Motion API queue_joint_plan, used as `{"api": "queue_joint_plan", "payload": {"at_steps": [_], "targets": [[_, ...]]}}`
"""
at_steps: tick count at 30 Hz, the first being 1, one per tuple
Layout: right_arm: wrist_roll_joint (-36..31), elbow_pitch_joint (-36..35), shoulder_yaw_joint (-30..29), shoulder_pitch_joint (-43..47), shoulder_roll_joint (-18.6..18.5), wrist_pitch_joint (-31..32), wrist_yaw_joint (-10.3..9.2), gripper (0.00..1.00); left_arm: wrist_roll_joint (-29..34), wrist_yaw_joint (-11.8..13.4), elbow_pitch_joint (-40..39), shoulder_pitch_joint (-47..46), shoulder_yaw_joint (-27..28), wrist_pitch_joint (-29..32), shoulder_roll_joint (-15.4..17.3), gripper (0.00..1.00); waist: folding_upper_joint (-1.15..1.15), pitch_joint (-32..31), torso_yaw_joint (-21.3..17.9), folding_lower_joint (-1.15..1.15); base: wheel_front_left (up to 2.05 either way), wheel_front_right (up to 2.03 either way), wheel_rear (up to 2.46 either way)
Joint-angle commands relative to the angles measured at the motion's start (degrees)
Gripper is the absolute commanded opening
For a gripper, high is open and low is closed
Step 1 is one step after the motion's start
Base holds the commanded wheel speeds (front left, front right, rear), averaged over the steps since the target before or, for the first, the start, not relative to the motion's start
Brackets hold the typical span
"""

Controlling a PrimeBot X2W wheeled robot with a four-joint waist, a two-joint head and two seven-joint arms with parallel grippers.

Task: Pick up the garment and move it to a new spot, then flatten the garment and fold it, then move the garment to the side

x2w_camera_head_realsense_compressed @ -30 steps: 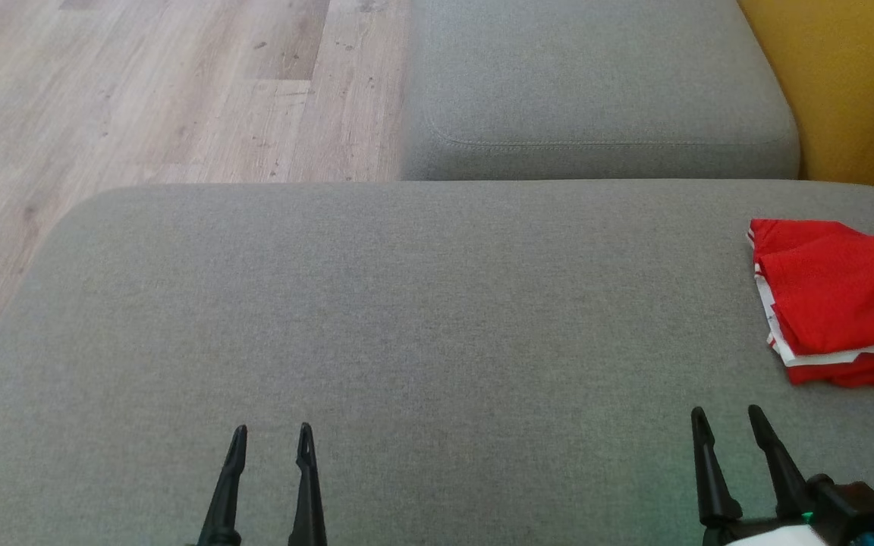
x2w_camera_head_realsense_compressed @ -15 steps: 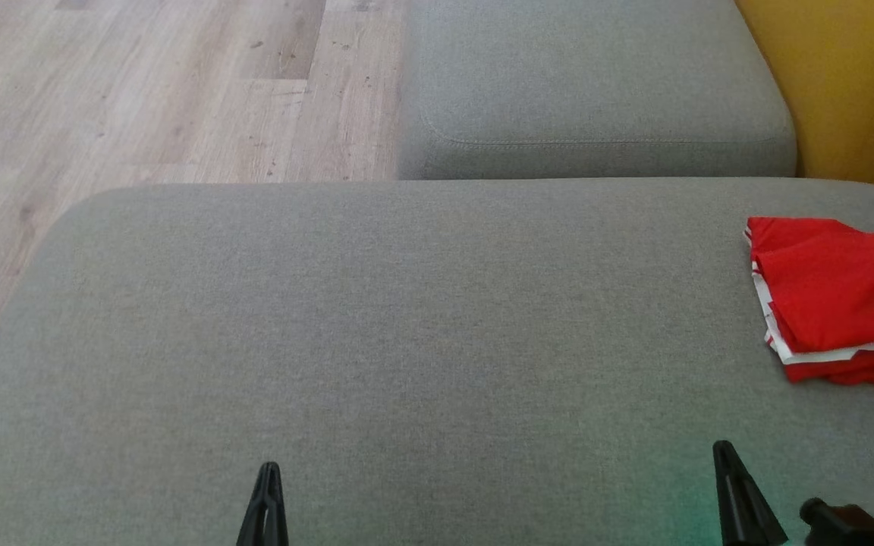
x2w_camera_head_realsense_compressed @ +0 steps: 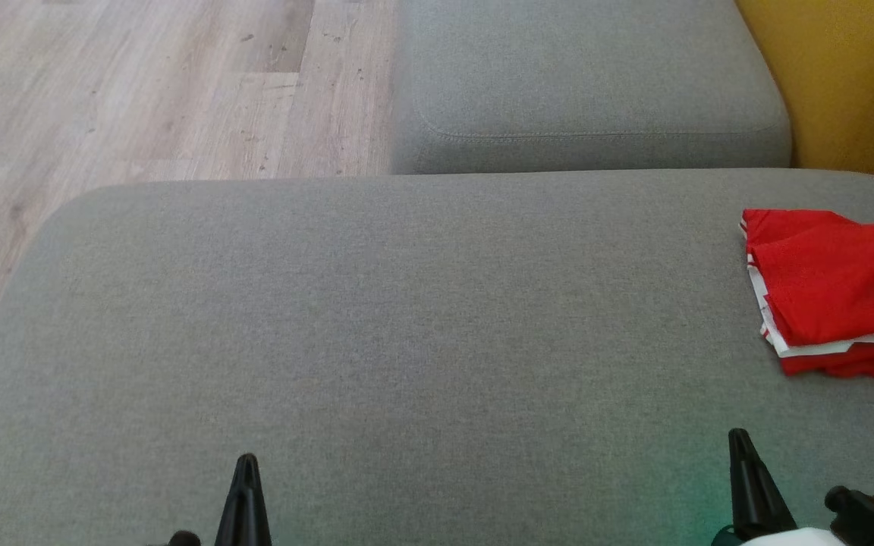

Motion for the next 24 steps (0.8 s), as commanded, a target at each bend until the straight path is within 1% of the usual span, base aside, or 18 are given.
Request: {"api": "queue_joint_plan", "payload": {"at_steps": [1, 24], "targets": [[1.44, -1.63, -0.19, -2.66, -0.55, 0.17, 0.00, 0.00, -1.27, -0.43, -1.51, -2.44, 0.85, 0.24, 0.38, 0.00, 0.00, 0.04, -0.04, 0.00, 0.00, 0.00, 0.00], [16.63, -1.36, -1.50, -6.10, -0.85, 3.66, -0.01, 0.00, -17.03, -3.50, 0.50, -6.27, 4.39, 3.49, 0.88, 0.00, 0.00, 1.17, -1.15, 0.00, 0.00, 0.00, 0.00]]}}
